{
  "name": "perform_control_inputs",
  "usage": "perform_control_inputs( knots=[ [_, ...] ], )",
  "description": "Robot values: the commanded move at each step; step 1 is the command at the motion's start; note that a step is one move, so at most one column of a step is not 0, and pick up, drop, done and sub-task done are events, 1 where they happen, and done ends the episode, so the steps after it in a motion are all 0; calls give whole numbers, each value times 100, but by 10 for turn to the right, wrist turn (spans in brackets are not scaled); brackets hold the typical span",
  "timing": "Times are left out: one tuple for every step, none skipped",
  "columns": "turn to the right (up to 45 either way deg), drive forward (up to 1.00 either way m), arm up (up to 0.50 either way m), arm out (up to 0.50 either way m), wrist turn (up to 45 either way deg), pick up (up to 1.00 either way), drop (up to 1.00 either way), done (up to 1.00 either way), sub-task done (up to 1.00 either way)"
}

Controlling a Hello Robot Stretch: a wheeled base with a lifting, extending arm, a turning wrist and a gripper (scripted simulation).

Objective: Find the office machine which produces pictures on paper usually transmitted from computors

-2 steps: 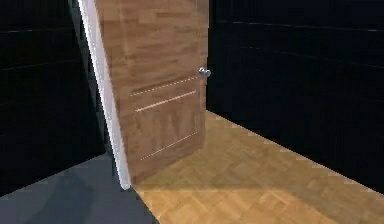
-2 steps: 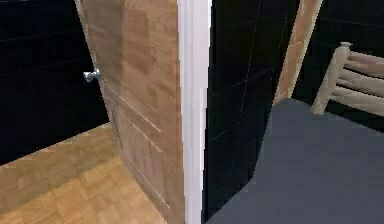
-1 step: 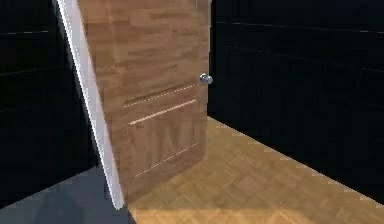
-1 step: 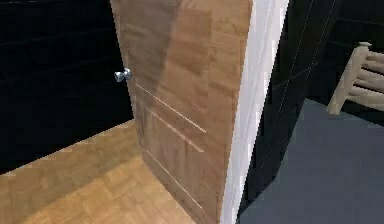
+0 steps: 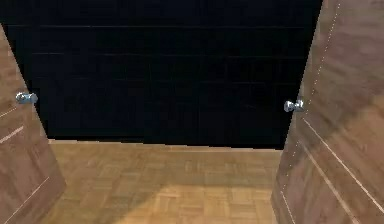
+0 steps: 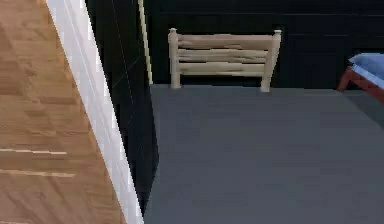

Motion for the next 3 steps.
perform_control_inputs(
  knots=[
    [450,0,0,0,0,0,0,0,0],
    [420,0,0,0,0,0,0,0,0],
    [0,100,0,0,0,0,0,0,0]
  ],
)
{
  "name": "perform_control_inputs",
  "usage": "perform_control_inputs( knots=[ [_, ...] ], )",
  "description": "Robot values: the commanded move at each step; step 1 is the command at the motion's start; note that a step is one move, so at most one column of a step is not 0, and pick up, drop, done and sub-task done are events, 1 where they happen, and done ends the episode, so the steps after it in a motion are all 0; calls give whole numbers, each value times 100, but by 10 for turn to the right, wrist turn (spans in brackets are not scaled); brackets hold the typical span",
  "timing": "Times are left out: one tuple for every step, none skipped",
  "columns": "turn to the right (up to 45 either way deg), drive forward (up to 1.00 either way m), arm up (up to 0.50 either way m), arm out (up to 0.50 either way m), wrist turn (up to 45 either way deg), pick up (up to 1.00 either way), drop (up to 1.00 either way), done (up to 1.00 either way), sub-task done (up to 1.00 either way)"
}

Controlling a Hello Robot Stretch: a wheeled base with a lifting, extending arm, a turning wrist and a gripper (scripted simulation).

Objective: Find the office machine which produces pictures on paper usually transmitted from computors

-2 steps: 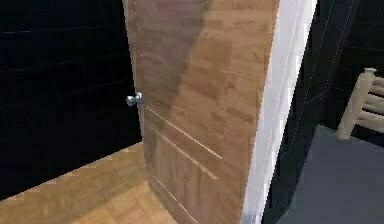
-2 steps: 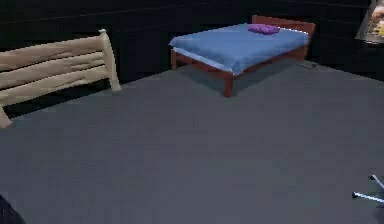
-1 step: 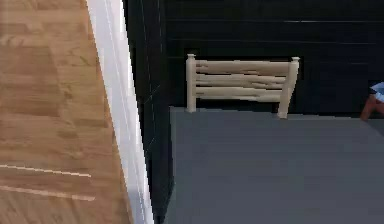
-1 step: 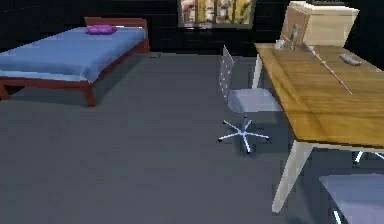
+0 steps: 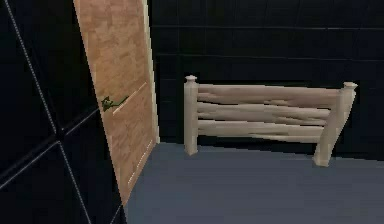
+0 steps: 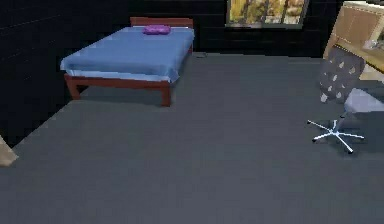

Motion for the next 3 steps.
perform_control_inputs(
  knots=[
    [60,0,0,0,0,0,0,0,0],
    [0,40,0,0,0,0,0,0,0],
    [-450,0,0,0,0,0,0,0,0]
  ],
)
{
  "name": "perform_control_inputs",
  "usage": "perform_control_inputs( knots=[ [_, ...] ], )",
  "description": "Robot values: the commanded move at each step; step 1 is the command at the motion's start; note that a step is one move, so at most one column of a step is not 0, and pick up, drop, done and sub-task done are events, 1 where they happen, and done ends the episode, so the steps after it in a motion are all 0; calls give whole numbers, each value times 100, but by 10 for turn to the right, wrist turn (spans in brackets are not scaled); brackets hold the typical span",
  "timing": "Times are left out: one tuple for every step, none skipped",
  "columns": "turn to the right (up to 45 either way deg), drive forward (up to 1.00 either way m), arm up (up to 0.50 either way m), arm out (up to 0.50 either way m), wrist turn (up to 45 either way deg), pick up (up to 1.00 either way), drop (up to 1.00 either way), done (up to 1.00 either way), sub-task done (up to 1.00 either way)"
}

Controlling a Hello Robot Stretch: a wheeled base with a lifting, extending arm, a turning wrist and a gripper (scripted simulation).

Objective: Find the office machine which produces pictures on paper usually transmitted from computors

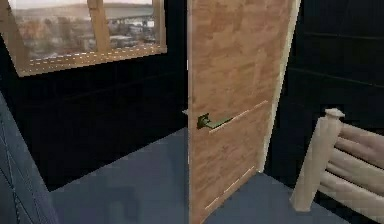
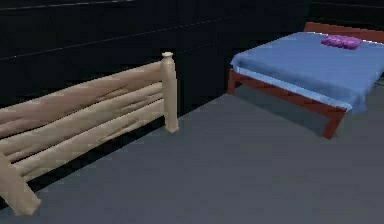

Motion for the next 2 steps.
perform_control_inputs(
  knots=[
    [-150,0,0,0,0,0,0,0,0],
    [0,100,0,0,0,0,0,0,0]
  ],
)
